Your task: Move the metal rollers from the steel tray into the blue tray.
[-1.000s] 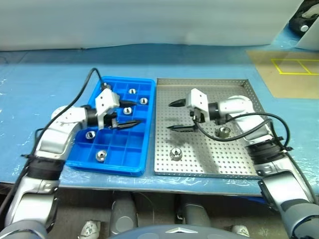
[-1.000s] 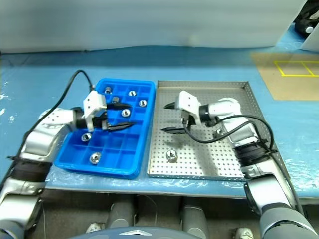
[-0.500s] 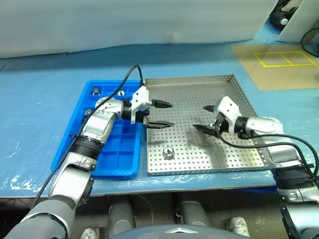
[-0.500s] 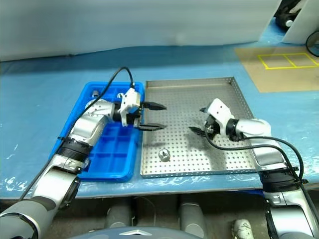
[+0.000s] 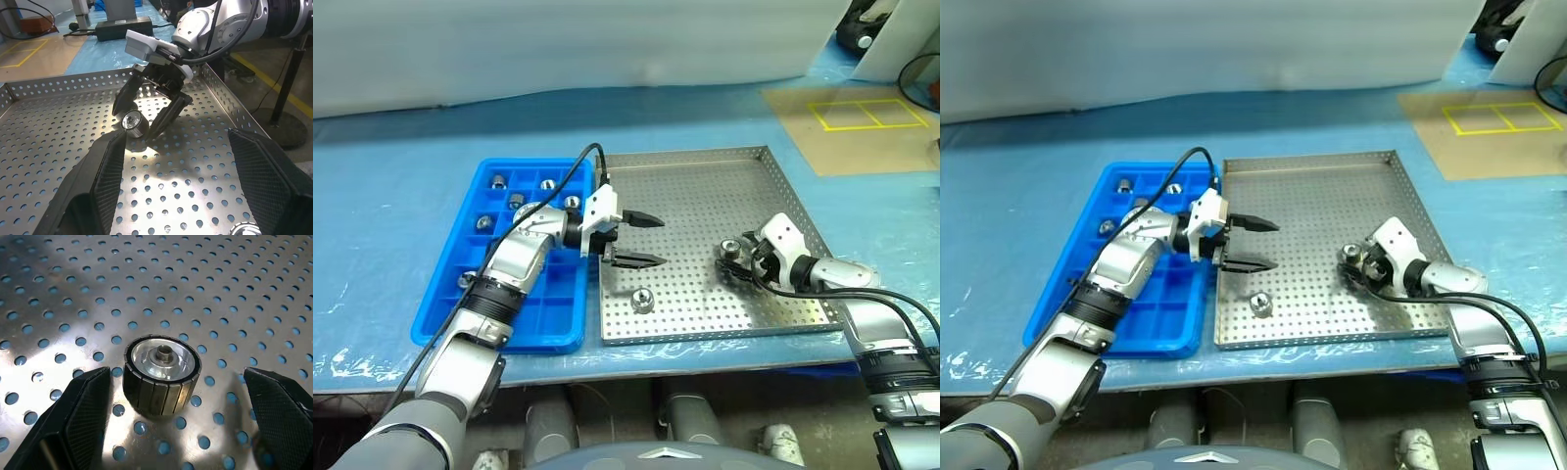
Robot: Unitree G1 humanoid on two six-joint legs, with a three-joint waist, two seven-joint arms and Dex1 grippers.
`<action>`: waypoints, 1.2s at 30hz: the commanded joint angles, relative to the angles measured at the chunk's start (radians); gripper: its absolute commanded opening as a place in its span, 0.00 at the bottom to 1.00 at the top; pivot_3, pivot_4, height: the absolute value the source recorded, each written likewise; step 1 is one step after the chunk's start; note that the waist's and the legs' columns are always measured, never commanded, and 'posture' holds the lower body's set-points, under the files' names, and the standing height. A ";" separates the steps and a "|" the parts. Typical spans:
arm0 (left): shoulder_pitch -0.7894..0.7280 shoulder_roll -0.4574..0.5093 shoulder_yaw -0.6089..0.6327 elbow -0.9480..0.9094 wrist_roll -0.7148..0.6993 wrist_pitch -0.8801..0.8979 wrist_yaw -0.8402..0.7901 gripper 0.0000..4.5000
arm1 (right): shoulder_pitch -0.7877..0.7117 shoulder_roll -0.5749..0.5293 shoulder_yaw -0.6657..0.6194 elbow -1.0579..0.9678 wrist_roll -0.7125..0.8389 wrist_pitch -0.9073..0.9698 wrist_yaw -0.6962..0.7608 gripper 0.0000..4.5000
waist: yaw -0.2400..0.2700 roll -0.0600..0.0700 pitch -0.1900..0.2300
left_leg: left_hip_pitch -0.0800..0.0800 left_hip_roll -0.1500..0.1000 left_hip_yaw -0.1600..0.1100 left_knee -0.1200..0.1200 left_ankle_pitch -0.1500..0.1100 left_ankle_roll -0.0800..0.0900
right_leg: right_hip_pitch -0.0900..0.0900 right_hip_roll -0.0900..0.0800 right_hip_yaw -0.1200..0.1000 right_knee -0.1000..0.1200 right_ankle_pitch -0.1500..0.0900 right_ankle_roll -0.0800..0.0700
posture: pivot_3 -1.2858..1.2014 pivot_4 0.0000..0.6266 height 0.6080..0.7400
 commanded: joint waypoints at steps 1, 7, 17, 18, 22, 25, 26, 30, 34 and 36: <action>0.007 0.008 0.002 -0.052 0.000 -0.003 0.006 0.77 | -0.014 0.010 0.005 0.054 -0.017 -0.030 -0.011 1.00 | 0.000 0.000 0.000 | 0.000 0.000 0.000 0.000 0.000 0.000 | 0.000 0.000 0.000 0.000 0.000 0.000 | 0.38 0.24 1.00; 0.019 0.033 0.009 -0.077 -0.011 0.018 -0.004 0.78 | -0.034 0.037 0.025 0.080 -0.018 -0.047 -0.006 0.73 | -0.005 0.000 0.000 | 0.003 0.001 0.000 0.001 0.000 0.000 | 0.003 0.000 -0.001 0.000 0.000 0.000 | 0.39 0.24 1.00; 0.026 0.052 0.012 -0.064 -0.001 0.004 0.006 0.78 | -0.034 0.045 0.042 0.066 -0.022 -0.048 0.002 0.36 | -0.006 0.000 0.000 | 0.005 0.001 0.000 0.003 0.000 0.000 | 0.004 0.000 -0.002 0.000 -0.003 0.005 | 0.39 0.24 1.00; 0.026 0.053 0.013 -0.064 -0.002 0.004 0.006 0.78 | -0.033 0.046 0.043 0.065 -0.018 -0.048 0.007 0.36 | -0.006 0.000 0.000 | 0.005 0.001 0.000 0.003 0.000 0.000 | 0.004 0.000 -0.002 0.000 -0.003 0.005 | 0.39 0.24 1.00; 0.027 0.059 0.018 -0.063 0.000 0.002 0.009 0.78 | -0.045 0.046 0.039 0.059 -0.025 -0.045 -0.006 0.36 | -0.008 0.000 0.000 | 0.005 0.001 0.000 0.003 0.000 0.000 | 0.004 0.000 -0.002 0.000 -0.002 0.003 | 0.39 0.24 1.00; 0.033 0.080 0.033 -0.084 -0.017 0.021 0.006 0.78 | -0.062 0.046 0.038 0.025 -0.016 -0.034 0.001 0.36 | -0.011 0.000 0.000 | 0.005 0.001 0.000 0.003 0.000 0.000 | 0.003 0.000 -0.002 0.000 -0.001 0.003 | 0.39 0.24 1.00; 0.035 0.088 0.040 -0.093 -0.026 0.030 0.006 0.78 | -0.068 0.046 0.041 0.004 -0.010 -0.027 0.008 0.36 | -0.012 0.000 0.000 | 0.005 0.001 0.000 0.003 0.000 -0.001 | 0.003 0.000 -0.002 0.000 -0.002 0.004 | 0.39 0.24 1.00; 0.054 0.168 0.089 -0.163 -0.054 0.064 0.003 0.78 | -0.128 0.051 0.075 -0.120 0.025 0.018 0.067 0.36 | -0.020 0.000 0.000 | 0.001 0.001 0.000 0.002 0.001 -0.001 | -0.002 0.000 -0.002 0.000 -0.002 0.005 | 0.40 0.24 1.00; 0.072 0.236 0.134 -0.222 -0.080 0.102 0.015 0.78 | -0.199 0.078 0.106 -0.132 0.022 0.025 0.086 0.36 | -0.019 0.000 0.000 | 0.000 0.002 0.000 -0.005 0.002 -0.003 | -0.005 0.001 -0.002 0.000 0.002 -0.003 | 0.41 0.24 1.00; 0.091 0.274 0.158 -0.252 -0.091 0.122 0.018 0.78 | -0.237 0.099 0.130 -0.128 0.020 0.020 0.101 0.36 | -0.012 0.000 0.000 | 0.000 0.002 0.000 -0.009 0.002 -0.004 | -0.006 0.001 -0.002 -0.002 0.002 -0.003 | 0.42 0.24 1.00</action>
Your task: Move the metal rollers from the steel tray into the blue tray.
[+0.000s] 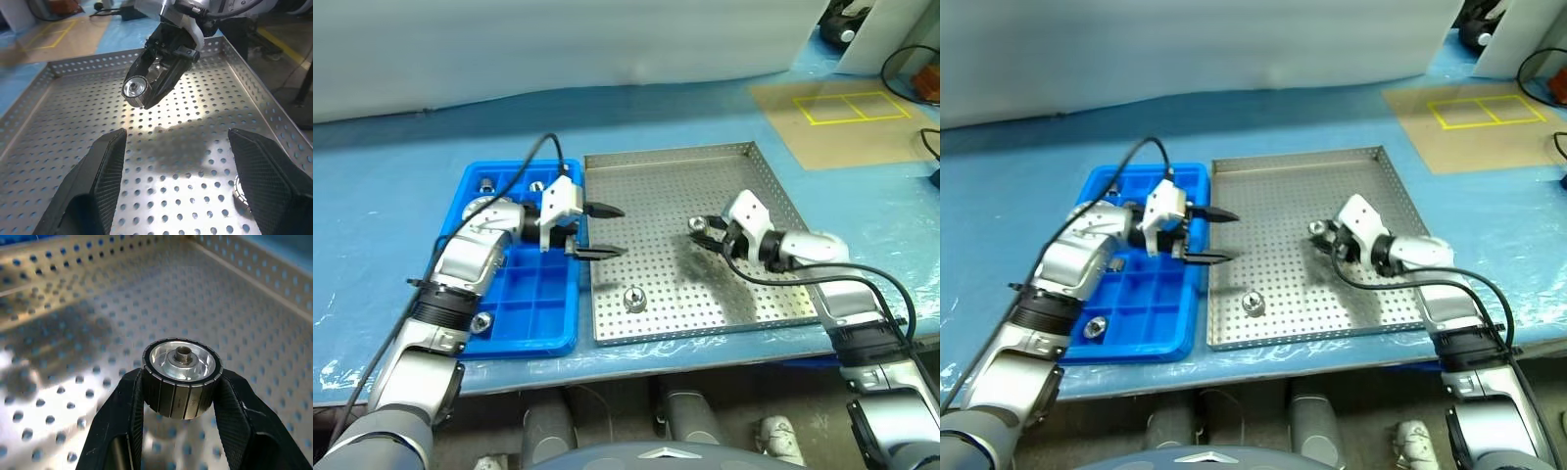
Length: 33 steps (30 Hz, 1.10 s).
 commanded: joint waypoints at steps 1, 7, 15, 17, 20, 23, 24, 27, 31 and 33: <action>0.031 0.061 0.062 -0.078 -0.038 0.034 0.004 0.78 | -0.058 0.032 0.036 -0.030 0.017 -0.010 0.035 0.36 | 0.010 0.000 0.000 | 0.000 0.000 0.000 -0.002 0.000 0.000 | 0.000 0.000 0.000 -0.001 0.000 -0.001 | 0.43 0.24 1.00; 0.115 0.181 0.161 -0.136 -0.044 0.065 0.044 0.78 | -0.197 0.143 0.123 0.075 0.011 -0.058 0.111 0.36 | 0.021 0.001 0.000 | -0.002 0.000 0.000 -0.005 0.000 0.000 | -0.001 0.000 -0.002 -0.006 -0.001 -0.001 | 0.48 0.24 1.00; 0.323 0.310 0.366 -0.269 -0.072 0.135 0.151 0.78 | -0.373 0.337 0.227 0.337 -0.025 -0.226 0.212 0.36 | 0.059 0.000 0.001 | -0.001 0.001 -0.001 -0.005 0.002 -0.003 | -0.002 0.000 -0.004 -0.001 -0.001 -0.002 | 0.54 0.24 1.00; 0.376 0.328 0.421 -0.301 -0.081 0.157 0.179 0.78 | -0.402 0.373 0.237 0.405 -0.034 -0.265 0.225 0.36 | 0.083 0.000 0.001 | -0.002 0.002 -0.001 -0.005 0.002 -0.003 | -0.002 0.000 -0.005 -0.001 -0.001 -0.003 | 0.56 0.24 1.00; 0.472 0.343 0.508 -0.366 -0.099 0.191 0.213 0.78 | -0.440 0.435 0.252 0.493 -0.046 -0.317 0.238 0.36 | 0.099 -0.001 0.001 | -0.003 0.001 -0.001 -0.005 0.002 -0.003 | -0.002 -0.001 -0.005 -0.002 -0.001 -0.003 | 0.59 0.24 1.00; 0.541 0.342 0.547 -0.426 -0.116 0.216 0.236 0.78 | -0.449 0.480 0.267 0.539 -0.059 -0.341 0.261 0.36 | 0.115 -0.001 0.001 | -0.003 0.002 -0.002 -0.005 0.002 -0.003 | -0.002 -0.001 -0.006 -0.001 -0.002 -0.003 | 0.59 0.24 1.00; 0.560 0.339 0.551 -0.452 -0.126 0.230 0.243 0.78 | -0.442 0.493 0.276 0.542 -0.062 -0.344 0.273 0.36 | 0.121 -0.001 0.001 | -0.003 0.002 -0.002 -0.005 0.002 -0.004 | -0.002 -0.001 -0.007 -0.001 -0.002 -0.003 | 0.59 0.24 1.00; 0.614 0.338 0.561 -0.516 -0.152 0.257 0.249 0.78 | -0.424 0.525 0.296 0.549 -0.069 -0.336 0.298 0.36 | 0.130 -0.001 0.002 | -0.003 0.002 -0.002 -0.005 0.002 -0.004 | -0.002 -0.001 -0.006 -0.001 -0.002 -0.003 | 0.60 0.24 1.00; 0.653 0.340 0.577 -0.544 -0.169 0.275 0.265 0.78 | -0.408 0.552 0.308 0.550 -0.075 -0.319 0.320 0.36 | 0.133 -0.001 0.002 | -0.003 0.002 -0.003 -0.005 0.002 -0.004 | -0.002 -0.001 -0.007 0.000 -0.002 -0.003 | 0.61 0.24 1.00; 0.666 0.339 0.580 -0.558 -0.176 0.284 0.273 0.78 | -0.408 0.572 0.311 0.558 -0.078 -0.313 0.320 0.36 | 0.133 -0.001 0.002 | -0.003 0.002 -0.003 -0.005 0.002 -0.005 | -0.002 -0.001 -0.007 0.001 -0.002 -0.003 | 0.61 0.24 1.00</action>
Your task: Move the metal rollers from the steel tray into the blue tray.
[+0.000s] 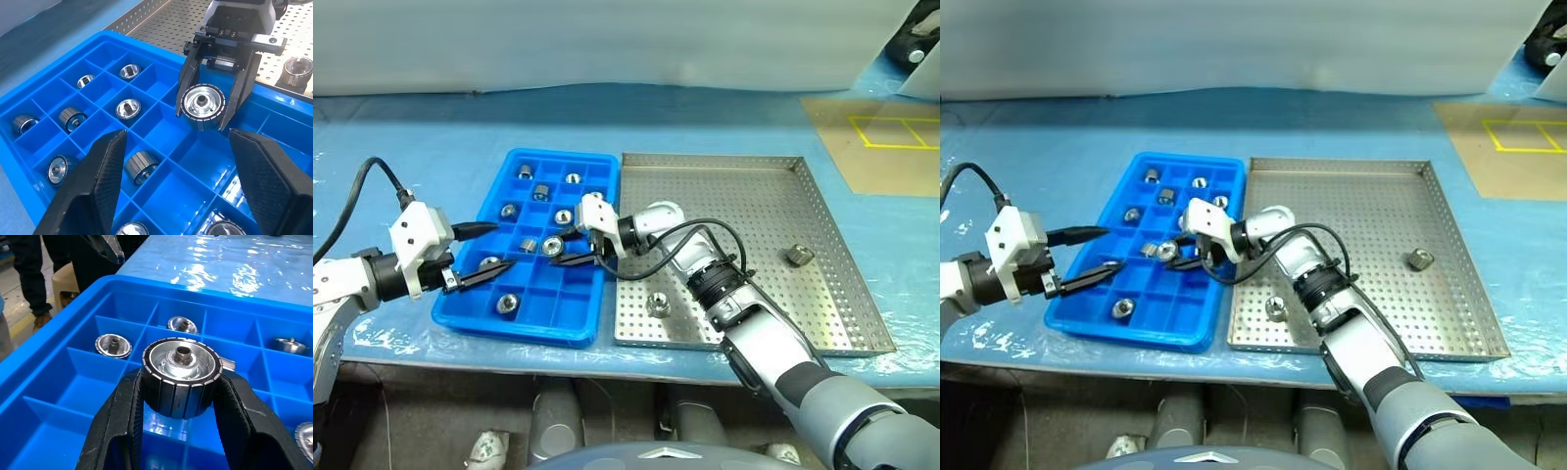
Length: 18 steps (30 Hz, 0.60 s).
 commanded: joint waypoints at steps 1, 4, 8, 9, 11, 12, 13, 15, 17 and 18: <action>0.019 0.011 0.046 -0.049 -0.028 0.013 0.020 0.78 | -0.001 0.035 0.006 -0.001 0.005 0.002 0.009 0.36 | 0.000 0.000 0.000 | 0.000 0.000 0.000 0.000 0.000 0.000 | 0.000 0.000 0.000 0.000 0.000 0.000 | 0.61 0.24 1.00; 0.035 0.012 0.047 -0.064 -0.033 0.017 0.027 0.78 | -0.001 0.052 0.013 0.015 -0.003 0.001 0.011 0.36 | -0.001 0.000 0.000 | 0.000 0.000 0.000 0.000 0.000 0.000 | -0.001 0.000 0.000 0.000 0.000 0.000 | 0.61 0.24 1.00; 0.045 0.016 0.057 -0.075 -0.043 0.026 0.035 0.78 | 0.002 0.064 0.018 0.041 -0.020 -0.017 0.013 0.36 | 0.002 0.000 0.000 | -0.001 0.000 0.000 -0.001 0.000 -0.001 | -0.002 0.000 0.000 0.000 0.000 -0.001 | 0.62 0.24 1.00; 0.048 0.016 0.058 -0.077 -0.044 0.027 0.037 0.78 | 0.002 0.066 0.016 0.049 -0.022 -0.025 0.010 0.36 | 0.002 0.000 0.000 | -0.001 0.000 0.000 -0.001 0.000 -0.001 | -0.001 0.000 0.000 0.000 0.000 -0.001 | 0.62 0.24 1.00; 0.050 0.017 0.057 -0.081 -0.047 0.028 0.041 0.78 | 0.002 0.065 0.012 0.054 -0.020 -0.035 0.019 0.36 | 0.002 0.000 0.000 | 0.000 0.000 0.000 -0.001 0.000 -0.001 | -0.001 0.000 0.000 0.000 0.000 -0.001 | 0.62 0.24 1.00; 0.050 0.017 0.056 -0.083 -0.048 0.028 0.043 0.78 | 0.002 0.064 0.009 0.053 -0.016 -0.033 0.028 0.52 | 0.002 0.000 0.000 | 0.000 0.000 0.000 -0.001 0.000 -0.001 | -0.001 0.000 0.000 0.000 0.000 -0.001 | 0.62 0.24 1.00; 0.048 0.017 0.054 -0.083 -0.049 0.028 0.044 0.78 | 0.001 0.063 0.006 0.054 -0.016 -0.034 0.025 0.59 | 0.002 0.000 0.000 | 0.000 0.000 0.000 -0.001 0.000 -0.001 | -0.001 0.000 0.000 0.001 0.000 -0.001 | 0.62 0.24 1.00; 0.041 0.018 0.050 -0.081 -0.051 0.029 0.044 0.78 | -0.007 0.065 -0.003 0.066 -0.028 -0.033 -0.009 0.74 | 0.002 0.000 0.000 | 0.000 0.000 0.000 -0.001 0.000 -0.001 | -0.001 0.000 0.000 0.001 0.000 -0.001 | 0.62 0.24 1.00; 0.032 0.020 0.042 -0.077 -0.052 0.029 0.042 0.78 | -0.013 0.062 -0.006 0.074 -0.035 -0.029 -0.023 0.88 | 0.002 0.000 0.000 | 0.000 0.000 0.000 -0.001 0.001 -0.001 | -0.001 0.000 0.000 0.001 0.000 -0.001 | 0.61 0.24 1.00; 0.024 0.021 0.034 -0.071 -0.051 0.028 0.041 0.78 | -0.014 0.059 -0.012 0.075 -0.033 -0.028 -0.027 0.88 | 0.002 0.000 0.000 | 0.000 0.000 0.000 -0.001 0.001 -0.001 | -0.001 0.000 0.000 0.001 0.000 -0.001 | 0.61 0.24 1.00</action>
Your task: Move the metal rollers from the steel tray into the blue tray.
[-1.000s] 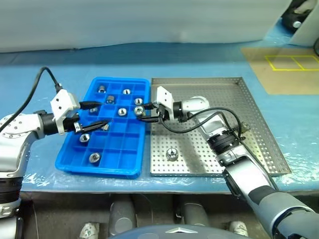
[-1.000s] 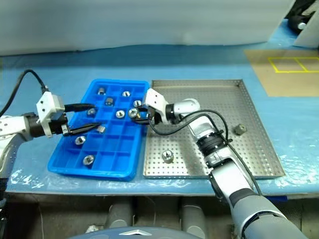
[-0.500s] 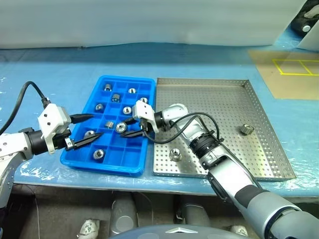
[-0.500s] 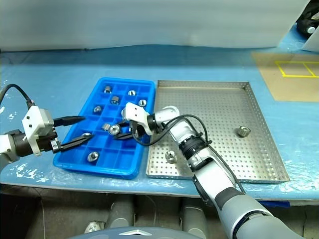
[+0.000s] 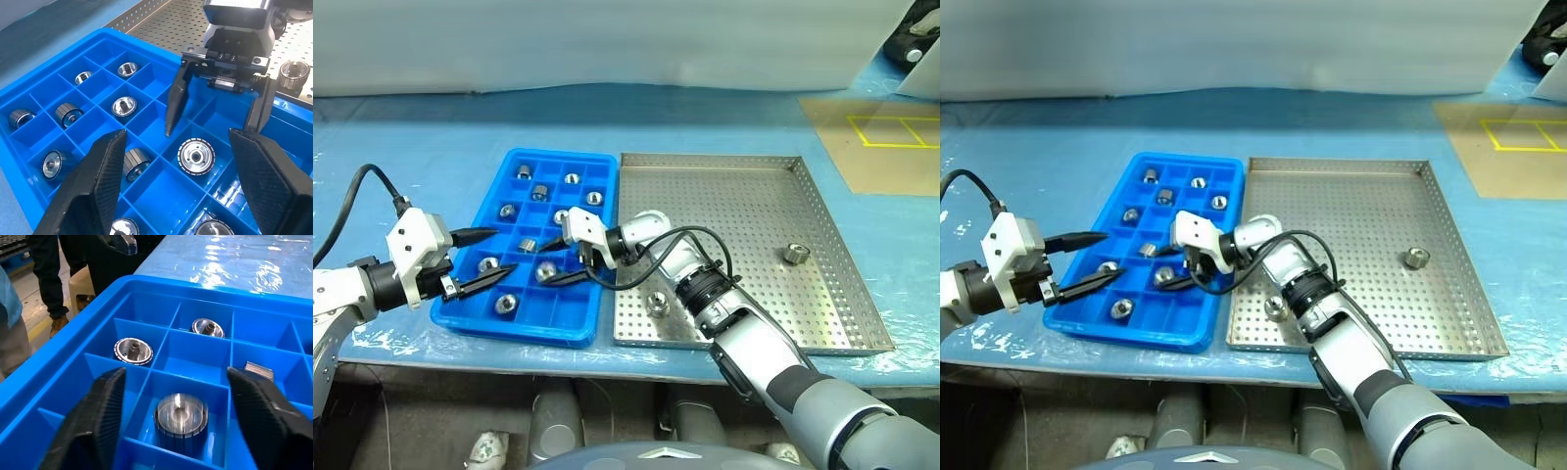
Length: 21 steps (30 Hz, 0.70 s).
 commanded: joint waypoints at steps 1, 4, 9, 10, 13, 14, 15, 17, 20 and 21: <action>-0.024 0.019 0.007 -0.011 -0.015 -0.004 0.002 0.78 | -0.013 -0.005 -0.022 0.005 -0.002 -0.005 -0.018 0.88 | 0.000 0.000 0.000 | 0.000 0.000 0.000 0.000 0.000 0.000 | 0.000 0.000 0.000 0.000 0.000 0.000 | 0.61 0.24 1.00; -0.061 0.020 -0.025 0.012 -0.010 -0.011 -0.007 0.78 | -0.020 -0.028 -0.055 -0.009 0.015 0.010 -0.031 0.88 | 0.001 0.000 0.000 | 0.001 0.000 0.000 0.000 0.000 0.000 | 0.000 0.000 0.000 0.001 0.000 0.000 | 0.59 0.24 1.00; -0.167 0.007 -0.126 0.068 0.003 -0.030 -0.029 0.78 | -0.007 -0.124 -0.126 -0.141 0.062 0.078 -0.029 0.88 | 0.005 0.000 0.000 | 0.001 -0.001 0.000 0.002 0.000 0.000 | 0.001 0.000 0.000 0.002 0.000 0.000 | 0.56 0.24 1.00; -0.195 0.001 -0.153 0.086 0.007 -0.037 -0.036 0.78 | -0.001 -0.150 -0.141 -0.177 0.073 0.101 -0.027 0.88 | 0.003 0.000 0.000 | 0.001 -0.001 0.000 0.003 0.000 0.000 | 0.001 0.000 0.001 0.002 0.000 0.000 | 0.56 0.24 1.00; -0.317 -0.043 -0.253 0.158 0.028 -0.064 -0.048 0.78 | 0.019 -0.246 -0.209 -0.284 0.125 0.209 -0.024 0.88 | 0.001 0.000 0.000 | 0.001 -0.001 0.000 0.003 0.001 -0.001 | 0.001 0.000 0.001 0.003 0.000 0.000 | 0.52 0.24 1.00; -0.367 -0.065 -0.290 0.196 0.046 -0.082 -0.052 0.78 | 0.029 -0.280 -0.238 -0.309 0.141 0.249 -0.034 0.88 | -0.001 0.000 0.000 | 0.001 -0.001 0.000 0.003 0.001 -0.002 | 0.001 0.000 0.001 0.004 0.000 0.000 | 0.51 0.24 1.00; -0.411 -0.085 -0.320 0.233 0.061 -0.101 -0.058 0.78 | 0.038 -0.310 -0.259 -0.326 0.146 0.274 -0.049 0.88 | -0.003 0.000 0.000 | 0.002 -0.001 0.000 0.003 0.002 -0.003 | 0.001 0.001 0.002 0.004 0.000 0.000 | 0.51 0.24 1.00; -0.507 -0.139 -0.379 0.317 0.092 -0.140 -0.070 0.78 | 0.070 -0.380 -0.297 -0.354 0.139 0.297 -0.083 0.88 | -0.010 0.000 0.000 | 0.002 -0.001 0.000 0.004 0.003 -0.005 | 0.002 0.001 0.002 0.004 0.000 0.000 | 0.47 0.24 1.00; -0.624 -0.217 -0.452 0.436 0.128 -0.200 -0.108 0.78 | 0.130 -0.474 -0.357 -0.425 0.146 0.348 -0.130 0.88 | -0.020 -0.001 0.000 | 0.003 -0.002 0.001 0.005 0.003 -0.005 | 0.002 0.001 0.003 0.004 0.000 0.000 | 0.44 0.24 1.00; -0.658 -0.245 -0.477 0.474 0.139 -0.221 -0.125 0.78 | 0.158 -0.506 -0.379 -0.455 0.149 0.364 -0.147 0.88 | -0.031 -0.001 0.000 | 0.003 -0.002 0.001 0.005 0.003 -0.005 | 0.002 0.001 0.004 0.004 0.000 0.000 | 0.42 0.24 1.00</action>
